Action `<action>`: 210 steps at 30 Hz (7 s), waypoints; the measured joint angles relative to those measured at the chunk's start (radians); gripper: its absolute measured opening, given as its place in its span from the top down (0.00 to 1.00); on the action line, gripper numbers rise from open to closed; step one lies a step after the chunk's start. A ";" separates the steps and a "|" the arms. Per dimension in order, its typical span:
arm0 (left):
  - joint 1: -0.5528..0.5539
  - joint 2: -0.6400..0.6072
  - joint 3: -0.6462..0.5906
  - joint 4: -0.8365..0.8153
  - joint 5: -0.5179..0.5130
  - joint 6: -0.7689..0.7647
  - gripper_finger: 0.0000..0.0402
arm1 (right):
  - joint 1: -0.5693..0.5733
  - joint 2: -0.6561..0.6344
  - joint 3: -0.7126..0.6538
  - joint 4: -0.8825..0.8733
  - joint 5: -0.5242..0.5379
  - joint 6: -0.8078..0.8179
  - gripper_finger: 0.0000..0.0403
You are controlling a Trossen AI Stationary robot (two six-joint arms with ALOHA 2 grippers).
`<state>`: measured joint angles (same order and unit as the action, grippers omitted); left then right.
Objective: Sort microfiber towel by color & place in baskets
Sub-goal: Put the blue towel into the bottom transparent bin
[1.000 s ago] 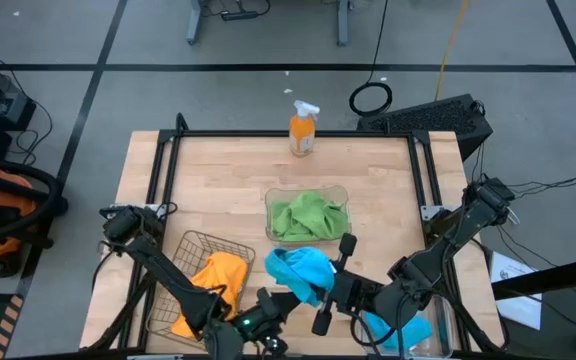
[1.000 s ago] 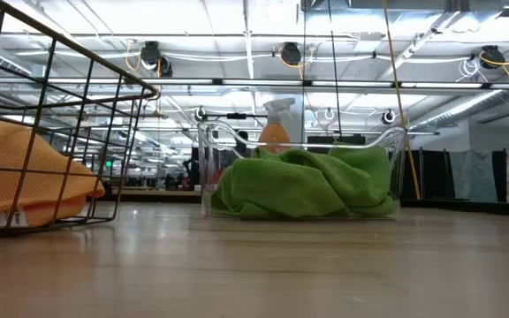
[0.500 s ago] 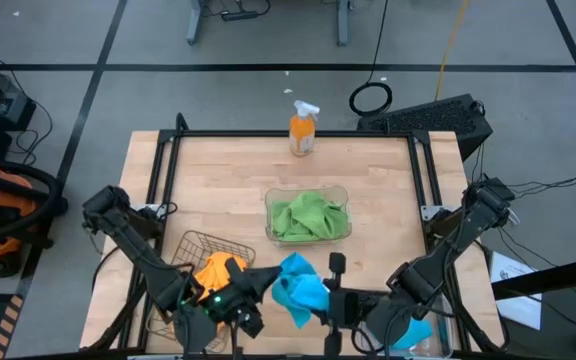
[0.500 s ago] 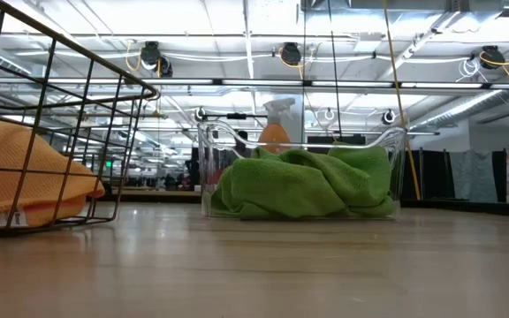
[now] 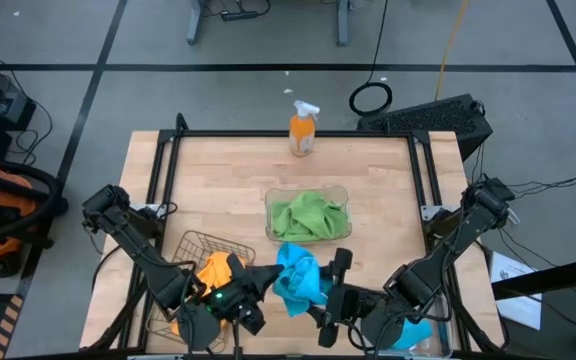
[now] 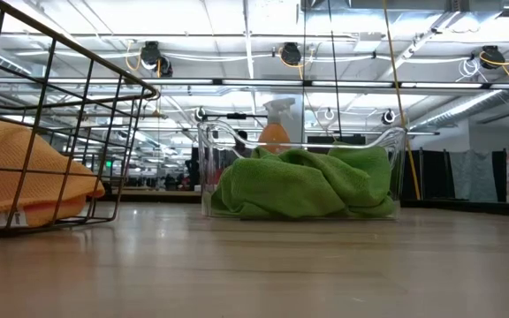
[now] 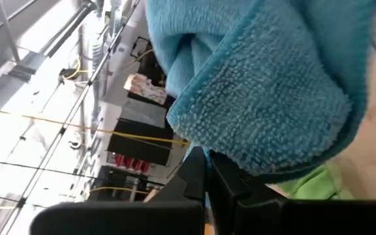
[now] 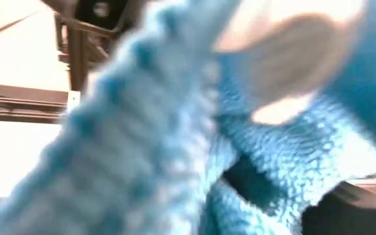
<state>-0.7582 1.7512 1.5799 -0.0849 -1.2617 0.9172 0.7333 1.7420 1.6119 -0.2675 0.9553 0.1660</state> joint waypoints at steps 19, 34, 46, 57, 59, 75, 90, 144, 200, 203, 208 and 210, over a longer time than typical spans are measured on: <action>0.014 0.000 -0.001 0.012 0.252 -0.100 0.99 | -0.102 0.053 0.000 0.007 -0.157 0.013 0.35; -0.044 0.000 -0.001 0.041 0.236 -0.195 0.85 | -0.106 0.053 0.000 0.063 -0.246 -0.028 0.94; -0.195 -0.009 -0.001 -0.341 -0.123 -0.527 0.31 | -0.034 -0.002 0.000 -0.145 -0.161 0.181 0.94; -0.202 -0.038 -0.013 -1.143 -0.132 -1.526 0.28 | 0.058 -0.155 0.000 -0.542 -0.261 0.756 0.94; -0.199 -0.038 -0.034 -1.206 -0.145 -1.631 0.28 | 0.073 -0.173 0.000 -0.590 -0.340 0.864 0.94; -0.191 -0.037 -0.103 -1.317 -0.236 -1.830 0.28 | 0.206 -0.137 0.000 -1.023 -0.596 1.430 0.91; -0.184 -0.037 -0.103 -1.312 -0.240 -1.831 0.28 | 0.283 0.054 0.000 -1.162 -0.804 1.551 0.85; -0.184 -0.037 -0.103 -1.294 -0.236 -1.820 0.28 | 0.196 0.010 0.000 -1.117 -1.277 1.609 0.22; -0.184 -0.037 -0.102 -1.293 -0.258 -1.822 0.28 | 0.212 0.055 0.245 -1.308 -1.243 1.658 0.25; -0.184 -0.037 -0.102 -1.293 -0.258 -1.822 0.28 | 0.211 0.055 0.243 -1.304 -1.268 1.651 0.25; -0.184 -0.037 -0.102 -1.293 -0.258 -1.822 0.28 | 0.211 0.055 0.243 -1.191 -1.125 1.615 0.25; -0.184 -0.037 -0.102 -1.293 -0.258 -1.822 0.28 | 0.219 0.055 0.243 -1.098 -0.912 1.520 0.25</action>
<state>-0.9420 1.7145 1.4776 -1.3777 -1.5196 -0.9050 0.9518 1.7970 1.8545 -1.3657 0.0432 1.6863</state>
